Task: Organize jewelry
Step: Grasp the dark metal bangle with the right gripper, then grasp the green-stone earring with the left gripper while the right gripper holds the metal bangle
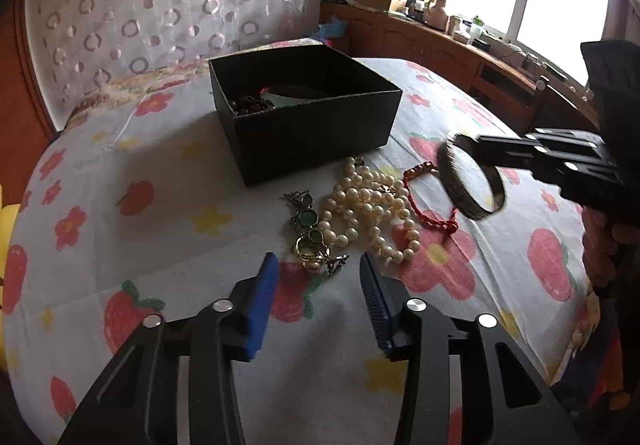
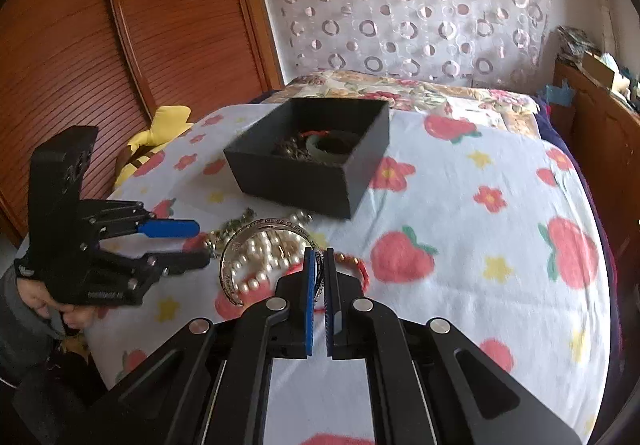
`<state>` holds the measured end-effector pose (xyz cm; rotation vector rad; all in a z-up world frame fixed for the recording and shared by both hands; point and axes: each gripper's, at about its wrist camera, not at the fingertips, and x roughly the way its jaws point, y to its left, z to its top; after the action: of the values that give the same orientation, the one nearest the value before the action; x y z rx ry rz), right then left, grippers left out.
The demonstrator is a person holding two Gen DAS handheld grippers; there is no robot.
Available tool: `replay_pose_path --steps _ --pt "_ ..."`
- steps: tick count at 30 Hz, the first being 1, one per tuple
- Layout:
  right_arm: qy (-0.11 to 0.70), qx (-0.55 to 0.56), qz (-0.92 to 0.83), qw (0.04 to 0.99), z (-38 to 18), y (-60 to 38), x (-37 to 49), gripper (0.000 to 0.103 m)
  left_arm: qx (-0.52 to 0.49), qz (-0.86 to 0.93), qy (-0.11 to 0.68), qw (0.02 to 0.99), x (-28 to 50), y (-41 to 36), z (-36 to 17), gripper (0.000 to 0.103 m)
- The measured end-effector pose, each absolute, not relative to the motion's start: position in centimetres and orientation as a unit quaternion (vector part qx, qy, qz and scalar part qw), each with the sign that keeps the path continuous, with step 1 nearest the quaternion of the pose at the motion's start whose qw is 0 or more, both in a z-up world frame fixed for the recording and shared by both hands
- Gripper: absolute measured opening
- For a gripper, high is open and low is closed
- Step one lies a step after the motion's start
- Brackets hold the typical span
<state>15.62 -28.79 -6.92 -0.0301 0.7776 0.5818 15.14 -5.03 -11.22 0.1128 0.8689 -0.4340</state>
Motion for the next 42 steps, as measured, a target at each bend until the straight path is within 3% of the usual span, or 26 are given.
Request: replay_pose_path --steps 5,8,13,15,30,34,42 --pt "0.374 -0.001 0.27 0.887 -7.2 -29.9 15.5 0.005 0.055 -0.198 0.421 0.883 16.0 -5.1 -11.4 0.037" --pt "0.372 0.0 0.269 0.888 -7.2 -30.1 15.3 0.005 0.056 -0.193 0.42 0.885 16.3 -5.2 -11.5 0.019" --pt "0.369 -0.004 0.274 0.888 -7.2 -29.8 14.9 0.005 0.039 -0.208 0.411 0.887 15.8 -4.5 -11.1 0.014" --pt "0.368 -0.007 0.276 0.888 -7.2 -29.5 14.9 0.005 0.027 -0.21 0.403 0.89 15.6 -4.0 -10.6 0.0" --pt "0.366 -0.013 0.279 0.888 -7.0 -28.9 14.5 0.005 0.034 -0.213 0.402 0.89 16.0 -4.4 -9.4 0.0" --pt "0.365 -0.009 0.275 0.889 -7.0 -29.4 14.4 0.005 0.052 -0.206 0.415 0.885 16.8 -5.4 -10.2 0.018" --pt "0.365 -0.007 0.274 0.89 -7.1 -29.6 14.3 0.005 0.048 -0.206 0.433 0.876 18.2 -5.3 -10.9 0.021"
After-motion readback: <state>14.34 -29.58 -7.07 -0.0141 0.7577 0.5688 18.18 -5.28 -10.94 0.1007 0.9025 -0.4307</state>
